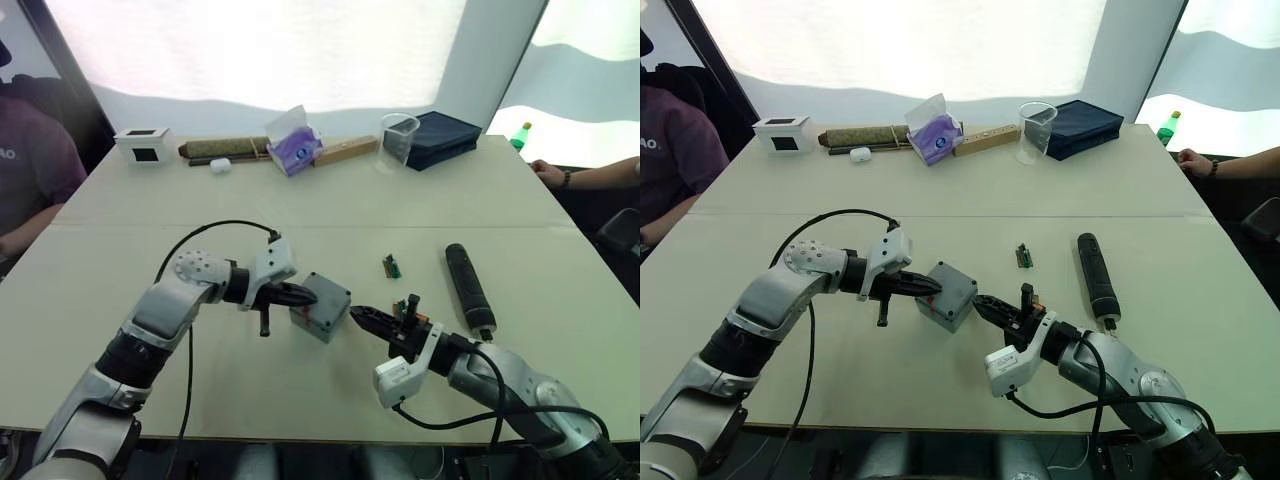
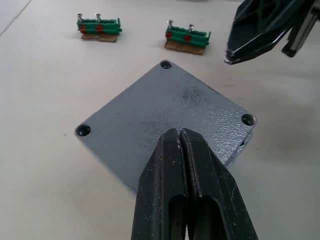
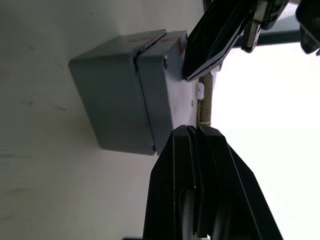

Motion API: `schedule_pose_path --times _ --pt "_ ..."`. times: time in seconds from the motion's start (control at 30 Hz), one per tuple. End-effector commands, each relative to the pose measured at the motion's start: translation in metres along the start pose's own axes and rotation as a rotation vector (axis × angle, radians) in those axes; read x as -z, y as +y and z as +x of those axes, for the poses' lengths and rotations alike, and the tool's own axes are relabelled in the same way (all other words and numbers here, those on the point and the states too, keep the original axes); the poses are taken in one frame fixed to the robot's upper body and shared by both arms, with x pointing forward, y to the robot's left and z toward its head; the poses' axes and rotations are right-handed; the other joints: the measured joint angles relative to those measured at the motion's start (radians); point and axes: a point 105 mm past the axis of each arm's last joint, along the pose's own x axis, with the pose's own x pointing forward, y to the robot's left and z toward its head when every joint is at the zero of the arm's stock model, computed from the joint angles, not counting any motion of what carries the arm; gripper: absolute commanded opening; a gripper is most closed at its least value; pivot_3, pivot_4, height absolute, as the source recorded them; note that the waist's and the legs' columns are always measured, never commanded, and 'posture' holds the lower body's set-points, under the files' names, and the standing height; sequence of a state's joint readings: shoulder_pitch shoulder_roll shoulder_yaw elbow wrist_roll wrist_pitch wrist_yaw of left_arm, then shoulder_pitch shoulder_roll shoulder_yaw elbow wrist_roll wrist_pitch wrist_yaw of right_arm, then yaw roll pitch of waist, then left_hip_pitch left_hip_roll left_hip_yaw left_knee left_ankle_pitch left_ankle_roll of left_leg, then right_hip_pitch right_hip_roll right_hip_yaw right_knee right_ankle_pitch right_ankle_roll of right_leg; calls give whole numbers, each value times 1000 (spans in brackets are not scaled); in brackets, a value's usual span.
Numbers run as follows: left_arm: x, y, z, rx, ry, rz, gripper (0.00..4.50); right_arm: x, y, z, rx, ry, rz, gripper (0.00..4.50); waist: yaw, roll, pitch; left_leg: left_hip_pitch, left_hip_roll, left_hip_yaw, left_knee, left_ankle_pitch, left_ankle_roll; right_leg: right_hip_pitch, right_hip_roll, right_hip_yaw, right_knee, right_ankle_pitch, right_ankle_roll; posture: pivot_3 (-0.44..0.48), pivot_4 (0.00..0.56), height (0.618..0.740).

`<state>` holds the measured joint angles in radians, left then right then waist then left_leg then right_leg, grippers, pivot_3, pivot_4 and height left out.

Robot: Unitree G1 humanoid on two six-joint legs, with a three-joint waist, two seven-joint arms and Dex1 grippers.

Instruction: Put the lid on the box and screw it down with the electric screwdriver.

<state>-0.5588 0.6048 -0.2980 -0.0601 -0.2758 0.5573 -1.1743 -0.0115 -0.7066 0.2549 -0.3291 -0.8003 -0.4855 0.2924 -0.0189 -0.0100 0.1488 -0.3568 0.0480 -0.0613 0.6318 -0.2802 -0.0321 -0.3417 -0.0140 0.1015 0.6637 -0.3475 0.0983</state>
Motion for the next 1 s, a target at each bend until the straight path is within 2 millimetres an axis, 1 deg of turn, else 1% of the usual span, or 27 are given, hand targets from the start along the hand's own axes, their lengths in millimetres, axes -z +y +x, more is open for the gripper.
schedule_pose_path --times 0.03,0.2,0.23,0.27,0.33,0.37,0.57,0.73,0.83,0.93,1.0 --pt "2 2 -5 4 6 -78 0 -1 -14 -3 50 -4 17 66 -1 0 5 0 0 0 0 0 0 0 0 0 0 0 0 0 150 737" --pt "-17 2 -15 21 -62 -94 0 -4 -12 -4 50 -7 69 66 -2 -1 17 -3 0 0 0 0 -1 -3 0 0 1 1 2 0 150 737" --pt "-20 2 -17 20 -72 -98 0 -4 -12 -4 51 -7 81 66 -1 -1 17 -7 0 0 0 1 -1 -7 0 0 1 2 3 0 150 737" --pt "-24 3 -20 20 -81 -101 0 -5 -13 -5 57 -7 99 66 -1 -1 18 -14 0 -1 1 2 -4 -15 0 0 3 2 3 0 150 737" --pt "-28 5 -25 13 -91 -107 0 -7 -16 -5 61 -12 113 66 0 -1 20 -21 0 -1 0 7 -12 -21 0 -1 4 2 3 0 150 737" --pt "-30 6 -26 10 -94 -108 0 -7 -17 -5 60 -14 115 66 0 -1 21 -21 0 -1 0 8 -14 -22 0 -1 4 2 3 0 150 737" --pt "-43 16 -37 27 -133 -159 0 -7 -23 -3 64 -17 147 66 1 -3 25 -22 0 -1 -1 7 -13 -22 0 -2 4 2 3 0 150 737" --pt "-33 39 -40 -76 -98 -130 0 -10 -22 0 52 -19 178 66 0 -3 25 -22 0 -1 -1 8 -13 -23 0 -2 4 2 3 0 150 737" --pt "-25 49 -40 -126 -77 -124 0 -10 -20 2 45 -13 191 66 -1 -3 25 -22 0 -1 -2 8 -14 -23 0 -2 4 2 3 0 150 737" --pt "-15 53 -39 -144 -38 -83 0 -10 -20 4 45 -11 194 66 2 -3 25 -22 0 -1 -1 8 -14 -24 0 -2 4 2 3 0 150 737" --pt "-15 49 -36 -125 -48 -96 0 -11 -21 6 47 -14 194 66 2 -3 25 -23 0 -1 -1 11 -19 -24 0 -2 4 2 3 0 150 737"
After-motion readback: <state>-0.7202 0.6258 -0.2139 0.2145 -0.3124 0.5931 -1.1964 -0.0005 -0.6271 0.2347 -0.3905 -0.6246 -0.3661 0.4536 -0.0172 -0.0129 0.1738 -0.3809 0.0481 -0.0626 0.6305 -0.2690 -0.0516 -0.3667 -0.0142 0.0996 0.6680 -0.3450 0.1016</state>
